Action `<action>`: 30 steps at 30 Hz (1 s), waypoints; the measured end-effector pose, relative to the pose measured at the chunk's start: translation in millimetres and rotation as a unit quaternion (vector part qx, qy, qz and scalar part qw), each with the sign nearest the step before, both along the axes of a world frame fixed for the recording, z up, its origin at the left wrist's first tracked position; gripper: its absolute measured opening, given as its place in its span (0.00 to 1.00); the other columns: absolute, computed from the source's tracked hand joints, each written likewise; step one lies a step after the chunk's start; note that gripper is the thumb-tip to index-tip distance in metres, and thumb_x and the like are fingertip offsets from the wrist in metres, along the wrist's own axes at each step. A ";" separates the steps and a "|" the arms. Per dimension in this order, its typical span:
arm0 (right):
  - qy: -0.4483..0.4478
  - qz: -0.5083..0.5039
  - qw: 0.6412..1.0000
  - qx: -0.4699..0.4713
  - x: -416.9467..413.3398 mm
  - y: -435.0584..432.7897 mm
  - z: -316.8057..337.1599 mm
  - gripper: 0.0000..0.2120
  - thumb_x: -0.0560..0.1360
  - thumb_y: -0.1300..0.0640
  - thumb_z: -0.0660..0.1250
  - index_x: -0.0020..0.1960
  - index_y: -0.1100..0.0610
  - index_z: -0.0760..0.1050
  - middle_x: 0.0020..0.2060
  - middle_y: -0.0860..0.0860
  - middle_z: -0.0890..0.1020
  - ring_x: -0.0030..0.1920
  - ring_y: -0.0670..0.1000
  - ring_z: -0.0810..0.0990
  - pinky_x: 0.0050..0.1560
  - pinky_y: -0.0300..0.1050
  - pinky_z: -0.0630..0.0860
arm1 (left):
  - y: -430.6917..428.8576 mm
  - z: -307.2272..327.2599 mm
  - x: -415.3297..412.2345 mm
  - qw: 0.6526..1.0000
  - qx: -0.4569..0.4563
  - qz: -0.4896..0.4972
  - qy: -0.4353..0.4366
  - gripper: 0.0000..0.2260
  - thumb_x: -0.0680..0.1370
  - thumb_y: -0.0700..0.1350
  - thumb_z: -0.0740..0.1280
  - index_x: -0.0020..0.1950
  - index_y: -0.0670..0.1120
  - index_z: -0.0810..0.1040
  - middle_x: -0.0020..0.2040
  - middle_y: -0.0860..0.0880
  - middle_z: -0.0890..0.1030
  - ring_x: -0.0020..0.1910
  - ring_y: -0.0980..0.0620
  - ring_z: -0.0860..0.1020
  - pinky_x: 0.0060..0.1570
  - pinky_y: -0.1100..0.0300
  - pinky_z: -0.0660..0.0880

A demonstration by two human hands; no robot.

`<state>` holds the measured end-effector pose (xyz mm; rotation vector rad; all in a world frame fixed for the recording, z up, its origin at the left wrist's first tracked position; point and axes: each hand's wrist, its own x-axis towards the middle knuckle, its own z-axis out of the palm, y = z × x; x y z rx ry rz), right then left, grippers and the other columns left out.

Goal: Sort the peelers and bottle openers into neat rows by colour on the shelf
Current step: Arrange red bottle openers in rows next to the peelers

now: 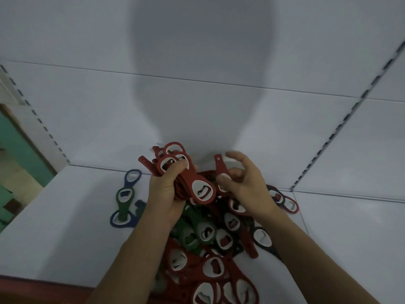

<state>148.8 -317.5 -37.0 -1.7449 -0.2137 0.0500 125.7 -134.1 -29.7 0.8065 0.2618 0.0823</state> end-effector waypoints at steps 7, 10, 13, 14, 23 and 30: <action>0.039 -0.112 0.987 0.106 -19.6 -125.2 -4.6 0.08 0.77 0.69 0.70 0.53 0.63 0.84 0.43 0.63 0.86 0.48 0.66 0.86 0.57 0.67 0.80 | -127.3 15.5 2.0 0.996 0.048 -0.076 0.005 0.23 0.68 0.40 0.76 0.63 0.43 0.79 0.49 0.43 0.86 0.42 0.46 0.86 0.39 0.53 0.83; 0.032 -0.152 0.981 0.119 -34.8 -197.0 -5.6 0.09 0.75 0.72 0.70 0.50 0.62 0.84 0.38 0.59 0.85 0.45 0.61 0.87 0.56 0.61 0.83 | -204.3 11.5 -0.1 0.994 0.054 -0.095 0.008 0.30 0.63 0.42 0.77 0.65 0.42 0.78 0.51 0.42 0.86 0.45 0.45 0.86 0.42 0.51 0.83; 0.028 -0.175 0.979 0.103 -49.3 -273.8 -8.6 0.11 0.76 0.72 0.69 0.53 0.61 0.82 0.43 0.59 0.87 0.46 0.59 0.87 0.52 0.55 0.84 | -284.7 6.8 -6.0 0.991 0.042 -0.124 0.020 0.26 0.65 0.41 0.75 0.63 0.43 0.79 0.47 0.45 0.87 0.43 0.47 0.86 0.42 0.50 0.83; 0.032 -0.185 0.977 0.103 -52.7 -298.9 -10.0 0.10 0.76 0.71 0.68 0.54 0.61 0.82 0.44 0.59 0.86 0.46 0.59 0.87 0.52 0.54 0.84 | -310.1 4.7 -7.2 0.990 0.038 -0.135 0.021 0.25 0.65 0.41 0.75 0.62 0.43 0.79 0.46 0.45 0.87 0.42 0.48 0.86 0.42 0.51 0.83; 0.051 -0.292 0.953 0.064 -83.2 -480.5 -18.6 0.09 0.78 0.69 0.66 0.53 0.60 0.81 0.40 0.54 0.83 0.36 0.51 0.85 0.46 0.51 0.84 | -493.8 -13.8 -7.3 0.969 0.046 -0.244 0.019 0.18 0.66 0.40 0.74 0.56 0.44 0.81 0.47 0.45 0.86 0.42 0.48 0.85 0.40 0.51 0.84; 0.067 -0.418 0.906 -0.008 -93.6 -591.8 -38.0 0.10 0.78 0.66 0.67 0.53 0.55 0.84 0.42 0.52 0.86 0.44 0.53 0.85 0.52 0.53 0.84 | -592.4 -30.6 8.9 0.944 0.055 -0.324 0.024 0.19 0.71 0.37 0.74 0.61 0.43 0.80 0.49 0.43 0.85 0.44 0.46 0.86 0.40 0.52 0.82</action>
